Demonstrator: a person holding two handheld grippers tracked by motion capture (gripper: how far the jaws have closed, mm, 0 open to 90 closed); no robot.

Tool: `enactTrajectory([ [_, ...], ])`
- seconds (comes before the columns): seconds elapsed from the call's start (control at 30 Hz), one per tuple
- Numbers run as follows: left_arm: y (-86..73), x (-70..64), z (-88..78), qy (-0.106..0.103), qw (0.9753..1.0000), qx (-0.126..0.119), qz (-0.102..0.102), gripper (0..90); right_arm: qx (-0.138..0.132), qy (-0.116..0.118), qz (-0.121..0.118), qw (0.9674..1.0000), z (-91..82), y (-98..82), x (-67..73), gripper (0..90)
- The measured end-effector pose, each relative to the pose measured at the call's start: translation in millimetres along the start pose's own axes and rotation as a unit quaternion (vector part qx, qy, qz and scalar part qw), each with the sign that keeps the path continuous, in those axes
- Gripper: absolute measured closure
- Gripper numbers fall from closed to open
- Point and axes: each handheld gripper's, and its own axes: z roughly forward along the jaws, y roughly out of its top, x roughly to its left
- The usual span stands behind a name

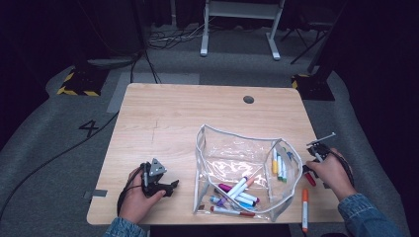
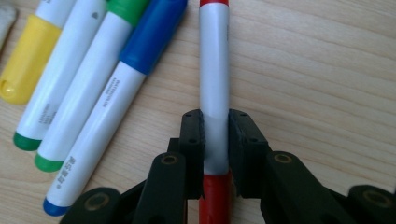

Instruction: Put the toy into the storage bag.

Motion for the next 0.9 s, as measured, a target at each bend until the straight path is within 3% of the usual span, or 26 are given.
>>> enactTrajectory([
  [0.17, 0.0, 0.0, 0.0, 0.000, 1.0000, 0.000, 0.000, 18.6, -0.006, 0.007, 0.006, 0.9999, -8.4, -1.1, -3.3, 77.1],
  [0.3, 0.0, 0.0, 0.0, 0.000, 1.0000, 0.000, 0.000, 18.6, -0.025, 0.016, -0.001, 0.9996, -34.8, 0.5, -2.4, 77.1],
  [0.33, 0.0, 0.0, 0.0, 0.000, 1.0000, 0.000, 0.000, 18.6, -0.025, 0.016, -0.001, 0.9996, -34.8, 0.5, -2.4, 77.1],
  [0.43, 0.0, 0.0, 0.0, 0.000, 1.0000, 0.000, 0.000, 18.6, -0.033, 0.020, -0.018, 0.9991, -59.8, 2.2, 5.0, 77.1],
  [0.53, 0.0, 0.0, 0.0, 0.000, 1.0000, 0.000, 0.000, 18.6, -0.042, 0.027, -0.025, 0.9984, -73.2, 3.5, 9.2, 77.1],
  [0.57, 0.0, 0.0, 0.0, 0.000, 1.0000, 0.000, 0.000, 18.6, -0.049, 0.033, -0.034, 0.9977, -86.4, 5.4, 13.6, 77.1],
  [0.6, 0.0, 0.0, 0.0, 0.000, 1.0000, 0.000, 0.000, 18.6, -0.049, 0.033, -0.034, 0.9977, -86.4, 5.4, 13.6, 77.1],
  [0.63, 0.0, 0.0, 0.0, 0.000, 1.0000, 0.000, 0.000, 18.6, -0.054, 0.040, -0.042, 0.9968, -99.4, 7.3, 18.9, 77.1],
  [0.9, 0.0, 0.0, 0.0, 0.000, 1.0000, 0.000, 0.000, 18.6, -0.072, 0.055, -0.089, 0.9919, -143.9, 14.6, 45.7, 77.1],
])
